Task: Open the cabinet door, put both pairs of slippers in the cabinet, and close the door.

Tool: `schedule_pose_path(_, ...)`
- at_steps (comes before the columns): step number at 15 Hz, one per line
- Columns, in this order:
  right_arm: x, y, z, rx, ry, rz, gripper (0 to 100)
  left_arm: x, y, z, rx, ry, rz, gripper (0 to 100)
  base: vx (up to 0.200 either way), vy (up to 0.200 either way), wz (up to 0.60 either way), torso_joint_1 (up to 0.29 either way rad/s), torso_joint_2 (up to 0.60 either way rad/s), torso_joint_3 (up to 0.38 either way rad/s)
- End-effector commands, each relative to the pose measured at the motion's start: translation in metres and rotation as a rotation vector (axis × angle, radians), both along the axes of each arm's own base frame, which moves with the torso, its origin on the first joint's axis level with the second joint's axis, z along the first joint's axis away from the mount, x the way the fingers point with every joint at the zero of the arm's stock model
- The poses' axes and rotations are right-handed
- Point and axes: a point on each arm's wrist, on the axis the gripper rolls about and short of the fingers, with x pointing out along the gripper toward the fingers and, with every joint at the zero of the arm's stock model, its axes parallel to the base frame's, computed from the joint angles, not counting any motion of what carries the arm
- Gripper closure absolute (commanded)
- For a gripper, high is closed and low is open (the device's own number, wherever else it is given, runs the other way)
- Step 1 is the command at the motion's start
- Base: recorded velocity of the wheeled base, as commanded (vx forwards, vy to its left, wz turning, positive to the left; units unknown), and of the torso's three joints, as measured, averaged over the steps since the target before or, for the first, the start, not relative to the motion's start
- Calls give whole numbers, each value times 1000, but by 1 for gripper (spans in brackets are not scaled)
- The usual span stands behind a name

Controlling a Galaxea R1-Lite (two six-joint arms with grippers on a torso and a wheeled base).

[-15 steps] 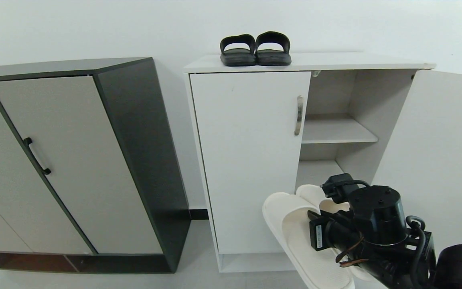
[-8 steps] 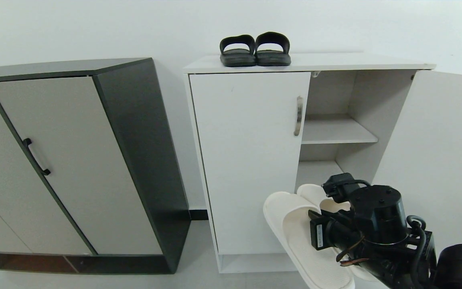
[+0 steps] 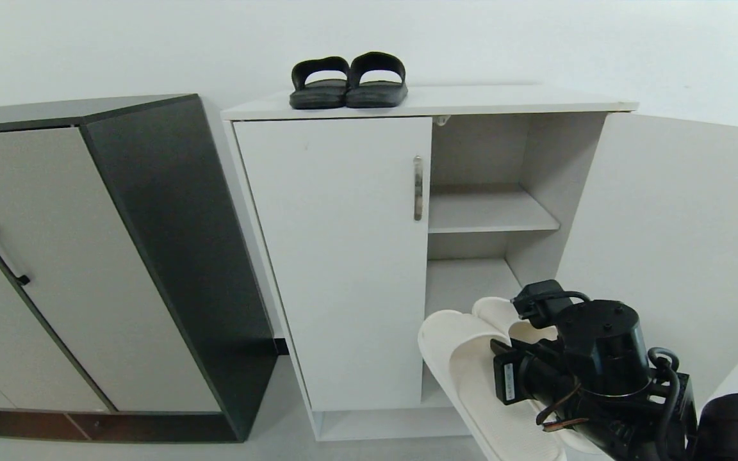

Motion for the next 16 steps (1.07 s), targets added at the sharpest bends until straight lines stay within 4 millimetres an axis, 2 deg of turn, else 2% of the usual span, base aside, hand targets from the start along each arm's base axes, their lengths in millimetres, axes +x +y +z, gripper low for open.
schedule_pose_path(1,-2,4,-4,-4,12,15,100,0,0,0,0,3,1,100,0,-200,0,2,2,-2)
schedule_pose_path(4,1,7,-15,-5,44,6,100,0,0,0,-2,3,1,100,0,-200,0,2,2,2)
schedule_pose_path(7,-1,18,-18,11,24,38,100,0,0,0,1,1,1,100,0,0,0,0,0,0)
schedule_pose_path(9,4,25,-21,12,25,37,100,0,0,0,1,3,1,100,0,0,0,0,0,0)
schedule_pose_path(13,33,67,-33,52,48,-78,100,0,0,0,1,3,1,100,0,0,0,0,0,0)
schedule_pose_path(16,49,84,-42,39,58,-138,100,0,0,0,4,3,1,100,0,0,0,0,0,0)
